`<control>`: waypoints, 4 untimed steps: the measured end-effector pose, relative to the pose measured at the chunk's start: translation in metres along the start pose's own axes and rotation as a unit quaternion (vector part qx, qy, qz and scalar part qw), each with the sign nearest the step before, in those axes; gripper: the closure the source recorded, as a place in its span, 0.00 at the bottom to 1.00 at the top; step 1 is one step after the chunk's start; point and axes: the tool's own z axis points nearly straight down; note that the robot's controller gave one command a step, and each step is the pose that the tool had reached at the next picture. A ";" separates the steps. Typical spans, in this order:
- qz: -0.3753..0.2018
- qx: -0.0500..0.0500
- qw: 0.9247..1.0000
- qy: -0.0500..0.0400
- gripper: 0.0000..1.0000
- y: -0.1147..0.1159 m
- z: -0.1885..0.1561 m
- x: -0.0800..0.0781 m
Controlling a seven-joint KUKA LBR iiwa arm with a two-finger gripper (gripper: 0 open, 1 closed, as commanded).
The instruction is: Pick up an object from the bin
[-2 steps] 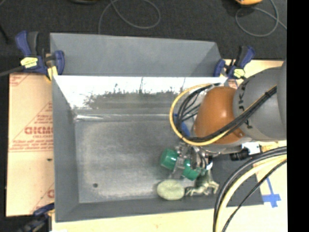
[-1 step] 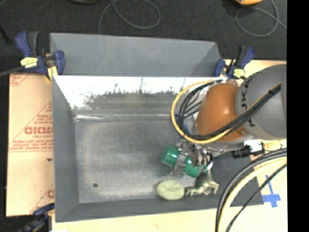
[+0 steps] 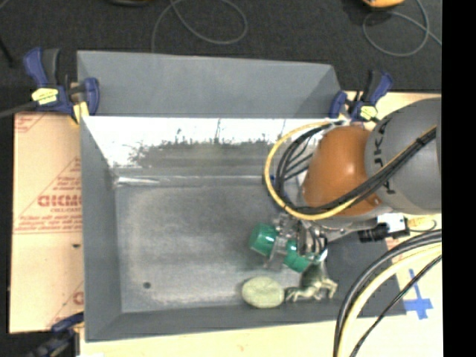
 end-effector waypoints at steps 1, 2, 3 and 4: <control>0.000 0.000 1.000 0.000 1.00 0.000 -0.004 0.000; 0.000 0.000 1.000 0.001 1.00 0.000 -0.008 0.000; 0.000 0.000 1.000 0.001 1.00 0.000 -0.013 0.000; -0.001 0.000 1.000 0.001 1.00 0.000 -0.019 0.000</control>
Offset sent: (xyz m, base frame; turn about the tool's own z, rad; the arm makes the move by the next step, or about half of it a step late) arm 0.0000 -0.0002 0.0195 0.0000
